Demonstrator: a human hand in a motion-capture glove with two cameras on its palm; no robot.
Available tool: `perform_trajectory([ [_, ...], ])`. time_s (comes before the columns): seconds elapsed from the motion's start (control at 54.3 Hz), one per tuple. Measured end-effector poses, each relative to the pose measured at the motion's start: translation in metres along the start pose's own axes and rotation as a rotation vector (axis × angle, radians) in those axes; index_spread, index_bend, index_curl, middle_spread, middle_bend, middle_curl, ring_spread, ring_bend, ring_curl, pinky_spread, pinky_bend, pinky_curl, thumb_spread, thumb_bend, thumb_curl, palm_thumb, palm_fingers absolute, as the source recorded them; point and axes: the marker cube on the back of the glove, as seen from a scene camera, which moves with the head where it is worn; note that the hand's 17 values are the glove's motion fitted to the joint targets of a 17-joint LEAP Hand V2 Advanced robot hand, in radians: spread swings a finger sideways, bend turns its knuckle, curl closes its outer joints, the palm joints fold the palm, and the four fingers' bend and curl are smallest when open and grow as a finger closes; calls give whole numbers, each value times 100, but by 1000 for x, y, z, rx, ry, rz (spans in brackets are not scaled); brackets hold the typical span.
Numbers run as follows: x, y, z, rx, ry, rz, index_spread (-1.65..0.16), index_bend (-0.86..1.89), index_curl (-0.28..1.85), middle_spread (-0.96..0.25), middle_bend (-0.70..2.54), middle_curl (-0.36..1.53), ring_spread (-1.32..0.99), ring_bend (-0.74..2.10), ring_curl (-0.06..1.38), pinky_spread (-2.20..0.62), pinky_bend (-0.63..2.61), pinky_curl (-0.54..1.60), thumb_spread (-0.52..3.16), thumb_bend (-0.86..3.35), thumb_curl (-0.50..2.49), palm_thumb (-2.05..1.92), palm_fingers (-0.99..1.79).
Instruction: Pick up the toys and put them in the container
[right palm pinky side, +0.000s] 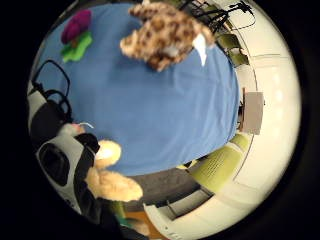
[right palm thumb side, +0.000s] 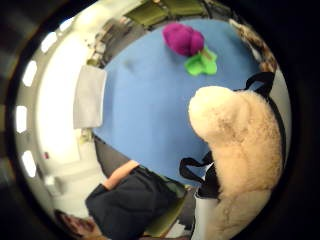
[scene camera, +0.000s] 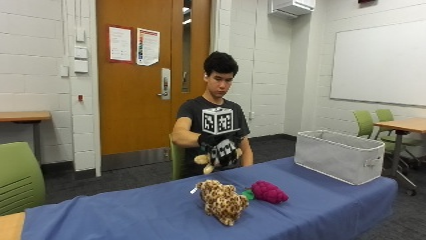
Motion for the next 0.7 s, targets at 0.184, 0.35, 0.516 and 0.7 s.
perform_trajectory([
  [0.184, -30, -29, -74, 115, -3, -18, -36, 25, 73, -41, 73, 63, -41, 104, 48, -44, 74, 38, 75, 13, 71, 59, 120],
  [0.35, -81, -66, -141, 175, 18, -52, -35, 36, 79, -39, 77, 65, -40, 103, 48, -44, 74, 37, 70, 10, 78, 57, 123],
  [0.516, -157, -97, -184, 220, 51, -143, -34, 41, 83, -38, 80, 67, -40, 105, 49, -44, 75, 37, 67, 8, 85, 56, 121],
  [0.7, -329, -94, -219, 240, -69, -589, -33, 43, 85, -37, 83, 68, -40, 106, 49, -43, 76, 37, 64, 7, 92, 56, 119],
])
